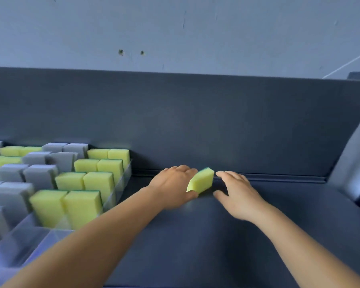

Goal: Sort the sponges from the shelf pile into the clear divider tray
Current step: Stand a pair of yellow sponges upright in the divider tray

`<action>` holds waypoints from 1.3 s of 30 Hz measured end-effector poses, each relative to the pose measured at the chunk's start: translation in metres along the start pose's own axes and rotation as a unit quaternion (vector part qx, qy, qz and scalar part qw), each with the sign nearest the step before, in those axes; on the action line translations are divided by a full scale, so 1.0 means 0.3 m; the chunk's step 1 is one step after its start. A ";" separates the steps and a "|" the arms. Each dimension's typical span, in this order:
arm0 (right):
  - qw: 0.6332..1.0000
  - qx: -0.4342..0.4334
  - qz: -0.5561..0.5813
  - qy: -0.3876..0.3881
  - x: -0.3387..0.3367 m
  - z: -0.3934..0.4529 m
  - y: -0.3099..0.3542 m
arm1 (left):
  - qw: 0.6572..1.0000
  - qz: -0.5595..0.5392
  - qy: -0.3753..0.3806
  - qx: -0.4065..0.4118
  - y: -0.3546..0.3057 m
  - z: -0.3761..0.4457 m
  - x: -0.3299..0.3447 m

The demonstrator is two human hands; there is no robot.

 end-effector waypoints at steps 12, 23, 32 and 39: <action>0.990 0.141 0.018 0.023 0.023 0.079 -0.229 | 0.995 -0.032 0.011 -0.097 -0.094 0.191 0.122; 0.957 0.134 0.257 0.015 0.046 0.105 -0.230 | 0.950 -0.255 -0.020 -0.180 -0.127 0.151 0.126; 0.928 0.029 0.371 0.015 0.027 0.031 -0.080 | 0.939 -0.291 -0.059 -0.174 -0.064 -0.040 0.016; 0.936 -0.065 0.343 -0.041 0.008 -0.093 0.197 | 0.937 -0.258 -0.137 -0.193 0.068 -0.288 -0.115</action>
Point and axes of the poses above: each hand's wrist, its own z-axis towards the middle knuckle, its own x-axis out of the palm, y = z × x, the point moved 1 cm from there along z, towards the middle knuckle, and after that the axes turned 2 degrees about z, right-handed, at the moved point
